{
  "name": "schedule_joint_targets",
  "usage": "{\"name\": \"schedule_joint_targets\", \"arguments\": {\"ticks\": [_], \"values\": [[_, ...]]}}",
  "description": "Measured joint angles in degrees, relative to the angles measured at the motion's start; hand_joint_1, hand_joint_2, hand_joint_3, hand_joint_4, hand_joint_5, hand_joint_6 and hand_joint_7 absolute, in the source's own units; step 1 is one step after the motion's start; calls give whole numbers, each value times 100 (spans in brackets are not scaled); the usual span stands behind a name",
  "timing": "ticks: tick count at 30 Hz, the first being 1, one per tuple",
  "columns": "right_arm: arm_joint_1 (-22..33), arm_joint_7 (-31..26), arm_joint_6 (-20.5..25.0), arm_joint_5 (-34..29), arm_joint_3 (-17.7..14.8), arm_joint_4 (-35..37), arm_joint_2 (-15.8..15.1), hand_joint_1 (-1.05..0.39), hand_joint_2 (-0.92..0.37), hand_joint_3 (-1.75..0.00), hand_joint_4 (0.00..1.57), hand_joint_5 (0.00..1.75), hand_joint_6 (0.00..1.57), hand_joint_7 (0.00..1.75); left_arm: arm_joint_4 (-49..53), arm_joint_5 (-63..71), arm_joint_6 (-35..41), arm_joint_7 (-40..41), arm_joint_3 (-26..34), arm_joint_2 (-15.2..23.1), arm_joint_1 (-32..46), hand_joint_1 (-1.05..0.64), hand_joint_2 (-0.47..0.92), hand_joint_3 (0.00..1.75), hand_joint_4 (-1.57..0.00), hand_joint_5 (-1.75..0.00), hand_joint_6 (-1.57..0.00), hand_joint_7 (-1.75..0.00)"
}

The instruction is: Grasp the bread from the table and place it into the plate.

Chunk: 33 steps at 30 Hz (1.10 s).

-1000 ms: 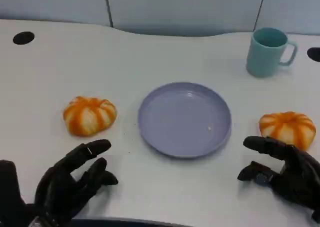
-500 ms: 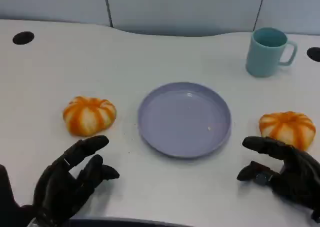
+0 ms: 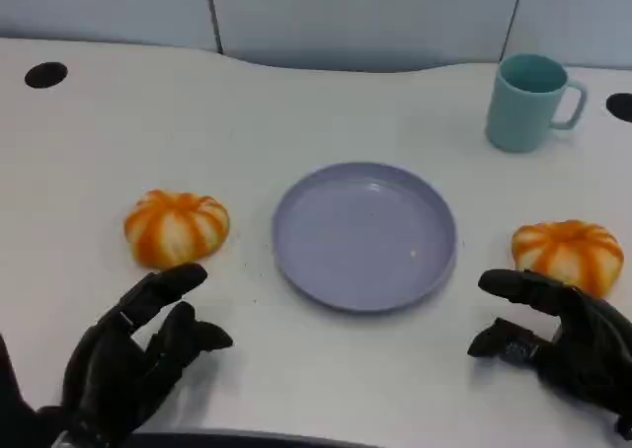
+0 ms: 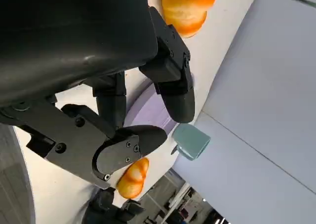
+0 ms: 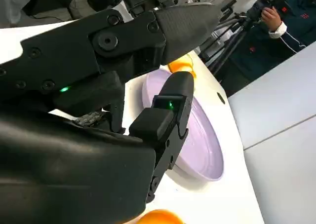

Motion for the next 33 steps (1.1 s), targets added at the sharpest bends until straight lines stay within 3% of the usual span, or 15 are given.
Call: {"name": "schedule_joint_targets", "arguments": {"ticks": [7, 9, 13, 15, 17, 20, 24, 33], "values": [[-1, -3, 1, 6, -6, 5, 4, -35, -92, -13, 69, 112, 82, 49, 13, 186, -328, 0, -55, 16, 1, -27, 61, 83, -44, -150, -49, -97], [-1, -3, 1, 8, -8, 7, 7, -36, -92, -13, 69, 111, 83, 49, 25, 228, -454, -2, -72, 18, 1, -26, 66, 75, -45, -134, -52, -80], [-7, -2, -2, 14, -17, 22, 16, -36, -92, -14, 69, 111, 83, 49, 69, 325, -883, -50, -92, 23, -7, -26, 69, 72, -45, -129, -55, -72], [-9, -3, -3, 14, -17, 23, 18, -37, -92, -12, 68, 111, 82, 48, 93, 424, -1051, -62, -117, 33, -4, -29, 74, 56, -41, -106, -58, -40], [-10, -17, -7, 13, -13, 20, 23, -37, -92, -12, 68, 111, 81, 48, 91, 725, -1591, -63, -209, 85, -15, -30, 77, 50, -40, -100, -62, -28], [-10, -33, -15, 11, -7, 12, 35, -36, -92, -13, 67, 112, 81, 49, 53, 1190, -2254, -17, -353, 246, -45, -35, 88, 24, -32, -89, -58, -8], [-19, -32, -55, 11, -8, 38, 47, -36, -92, -13, 67, 111, 81, 49, -112, 1956, -3021, 203, -585, 544, -52, -38, 92, 10, -32, -77, -57, -2], [-71, -93, -42, 14, -6, 88, 65, -34, -92, -13, 68, 110, 81, 48, -201, 4039, -4318, 1613, -912, 1252, -367, -45, 92, 4, -31, -48, -48, 0]]}}
